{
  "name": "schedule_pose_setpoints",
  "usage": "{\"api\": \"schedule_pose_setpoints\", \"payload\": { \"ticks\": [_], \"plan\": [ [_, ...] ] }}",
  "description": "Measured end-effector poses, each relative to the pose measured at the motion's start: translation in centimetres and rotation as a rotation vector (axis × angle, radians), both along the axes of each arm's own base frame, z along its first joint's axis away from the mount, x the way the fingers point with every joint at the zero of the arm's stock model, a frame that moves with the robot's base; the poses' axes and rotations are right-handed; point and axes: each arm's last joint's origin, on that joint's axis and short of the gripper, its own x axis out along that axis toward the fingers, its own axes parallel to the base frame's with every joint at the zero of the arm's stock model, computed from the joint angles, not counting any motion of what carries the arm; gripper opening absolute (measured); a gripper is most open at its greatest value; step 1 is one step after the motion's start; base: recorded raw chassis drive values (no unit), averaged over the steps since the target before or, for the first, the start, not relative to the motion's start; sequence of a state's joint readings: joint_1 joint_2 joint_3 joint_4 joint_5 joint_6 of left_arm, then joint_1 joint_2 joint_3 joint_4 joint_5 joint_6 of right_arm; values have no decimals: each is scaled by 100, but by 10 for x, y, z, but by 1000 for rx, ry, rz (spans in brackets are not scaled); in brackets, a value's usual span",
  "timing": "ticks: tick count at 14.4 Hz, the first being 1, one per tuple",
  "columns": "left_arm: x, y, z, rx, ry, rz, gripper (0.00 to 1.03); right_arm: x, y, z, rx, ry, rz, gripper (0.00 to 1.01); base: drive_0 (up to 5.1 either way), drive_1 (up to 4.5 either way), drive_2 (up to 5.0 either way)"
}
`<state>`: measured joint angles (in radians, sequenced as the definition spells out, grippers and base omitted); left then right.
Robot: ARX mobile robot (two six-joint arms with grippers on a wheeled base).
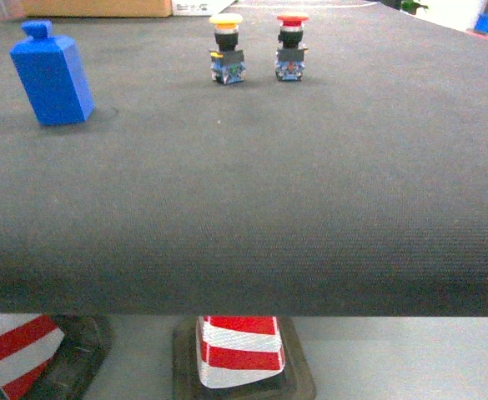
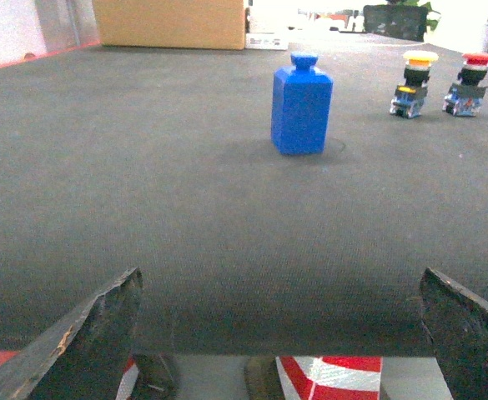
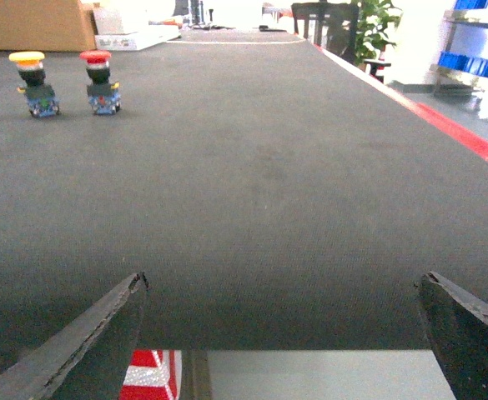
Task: Pick blue part to blue bin on bottom shelf
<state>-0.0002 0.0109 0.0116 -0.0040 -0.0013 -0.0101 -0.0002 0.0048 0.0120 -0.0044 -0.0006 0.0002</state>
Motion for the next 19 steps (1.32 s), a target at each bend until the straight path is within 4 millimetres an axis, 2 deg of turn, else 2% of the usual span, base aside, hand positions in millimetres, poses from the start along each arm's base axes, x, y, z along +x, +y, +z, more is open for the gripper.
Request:
{"api": "schedule_pose_setpoints", "payload": {
  "ticks": [19],
  "plan": [
    [0,0,0,0,0,-1,98,0,0,0,0,0,0,98,0,0,0]
  ]
}}
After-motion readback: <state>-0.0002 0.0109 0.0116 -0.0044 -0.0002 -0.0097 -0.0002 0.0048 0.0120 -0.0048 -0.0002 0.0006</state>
